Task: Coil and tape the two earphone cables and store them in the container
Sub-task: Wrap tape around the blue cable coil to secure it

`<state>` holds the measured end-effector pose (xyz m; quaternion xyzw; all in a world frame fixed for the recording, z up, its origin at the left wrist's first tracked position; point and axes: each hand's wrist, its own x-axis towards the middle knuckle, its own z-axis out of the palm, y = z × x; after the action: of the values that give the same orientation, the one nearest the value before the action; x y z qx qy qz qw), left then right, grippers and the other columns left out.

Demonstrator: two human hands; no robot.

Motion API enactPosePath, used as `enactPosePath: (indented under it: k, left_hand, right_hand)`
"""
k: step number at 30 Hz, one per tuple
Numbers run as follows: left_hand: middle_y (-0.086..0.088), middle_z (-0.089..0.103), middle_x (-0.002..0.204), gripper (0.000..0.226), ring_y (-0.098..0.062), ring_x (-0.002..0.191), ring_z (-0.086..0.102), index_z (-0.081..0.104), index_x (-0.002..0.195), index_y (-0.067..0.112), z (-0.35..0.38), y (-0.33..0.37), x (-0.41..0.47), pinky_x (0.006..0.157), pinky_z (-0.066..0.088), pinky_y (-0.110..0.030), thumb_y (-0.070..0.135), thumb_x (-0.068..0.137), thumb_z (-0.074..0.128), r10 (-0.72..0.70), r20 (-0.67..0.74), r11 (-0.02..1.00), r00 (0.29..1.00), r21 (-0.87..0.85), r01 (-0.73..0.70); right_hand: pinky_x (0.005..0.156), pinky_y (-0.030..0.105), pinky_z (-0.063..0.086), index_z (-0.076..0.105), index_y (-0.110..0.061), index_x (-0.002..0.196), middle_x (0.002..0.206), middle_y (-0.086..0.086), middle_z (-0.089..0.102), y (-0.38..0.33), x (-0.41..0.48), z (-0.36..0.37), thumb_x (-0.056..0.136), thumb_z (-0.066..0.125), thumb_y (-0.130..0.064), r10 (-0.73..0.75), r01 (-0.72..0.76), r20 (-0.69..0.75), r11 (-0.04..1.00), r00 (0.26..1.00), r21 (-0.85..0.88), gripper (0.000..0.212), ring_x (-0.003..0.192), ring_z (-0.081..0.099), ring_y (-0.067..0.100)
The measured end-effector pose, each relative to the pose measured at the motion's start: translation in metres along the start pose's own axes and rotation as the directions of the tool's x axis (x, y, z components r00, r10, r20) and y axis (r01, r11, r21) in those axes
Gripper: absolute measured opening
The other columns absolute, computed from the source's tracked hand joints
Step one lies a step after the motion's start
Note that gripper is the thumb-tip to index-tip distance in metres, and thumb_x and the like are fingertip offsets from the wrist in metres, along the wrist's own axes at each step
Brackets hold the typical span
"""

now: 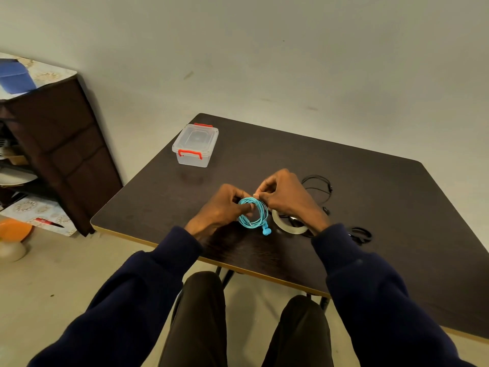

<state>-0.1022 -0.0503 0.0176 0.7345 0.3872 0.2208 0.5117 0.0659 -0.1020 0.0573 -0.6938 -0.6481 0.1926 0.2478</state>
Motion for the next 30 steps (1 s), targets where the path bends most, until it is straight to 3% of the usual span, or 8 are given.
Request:
enactPosePath:
  k: [2, 6, 10, 16, 30]
  left_hand:
    - [-0.002, 0.075, 0.096, 0.009, -0.012, 0.087, 0.074, 0.072, 0.100, 0.013, 0.000, 0.001, -0.001, 0.076, 0.060, -0.025, 0.012, 0.092, 0.066, -0.010, 0.011, 0.999, 1.000, -0.032, 0.010]
    - [-0.003, 0.075, 0.096, 0.011, -0.011, 0.083, 0.074, 0.071, 0.101, 0.010, 0.001, 0.005, -0.003, 0.066, 0.057, -0.019, 0.010, 0.092, 0.067, -0.044, 0.025, 0.996, 0.999, -0.077, 0.046]
    - [-0.003, 0.074, 0.093, 0.014, -0.006, 0.075, 0.073, 0.070, 0.105, 0.006, -0.002, 0.009, -0.003, 0.059, 0.053, -0.014, 0.010, 0.092, 0.067, -0.069, -0.008, 0.992, 0.998, -0.107, 0.068]
    - [0.003, 0.073, 0.083, 0.011, -0.001, 0.070, 0.072, 0.072, 0.100, 0.007, -0.003, 0.011, -0.004, 0.056, 0.052, -0.013, 0.011, 0.090, 0.069, -0.074, -0.020, 0.989, 0.997, -0.131, 0.071]
    - [-0.007, 0.075, 0.093, 0.009, -0.009, 0.077, 0.074, 0.073, 0.094, 0.008, 0.001, 0.012, -0.004, 0.068, 0.059, -0.020, 0.010, 0.085, 0.074, -0.038, -0.114, 0.998, 0.993, -0.057, 0.032]
  right_hand:
    - [0.059, 0.014, 0.052, 0.074, -0.015, 0.089, 0.077, -0.005, 0.071, 0.000, -0.001, 0.001, 0.089, 0.074, -0.014, 0.024, -0.023, -0.010, 0.999, 1.000, 0.038, 0.001, 0.065, 0.069, 0.003]
    - [0.059, 0.015, 0.054, 0.065, -0.019, 0.101, 0.077, -0.003, 0.072, 0.001, -0.008, 0.003, 0.087, 0.077, -0.014, 0.000, 0.006, -0.075, 0.996, 0.997, 0.084, 0.019, 0.064, 0.070, 0.003]
    - [0.066, 0.017, 0.057, 0.075, -0.010, 0.095, 0.085, -0.002, 0.074, 0.003, -0.014, 0.005, 0.088, 0.075, -0.009, -0.122, 0.128, -0.117, 0.991, 0.986, 0.043, 0.007, 0.072, 0.070, 0.005]
    - [0.073, 0.017, 0.059, 0.076, -0.008, 0.105, 0.097, 0.004, 0.076, 0.004, -0.019, 0.008, 0.091, 0.072, -0.014, -0.149, 0.151, -0.084, 0.988, 0.985, 0.019, 0.016, 0.081, 0.072, 0.008]
    - [0.070, 0.020, 0.057, 0.074, -0.010, 0.099, 0.089, -0.003, 0.068, 0.000, -0.016, 0.007, 0.092, 0.069, -0.011, -0.170, 0.159, -0.050, 0.973, 0.984, -0.167, 0.009, 0.074, 0.063, 0.007]
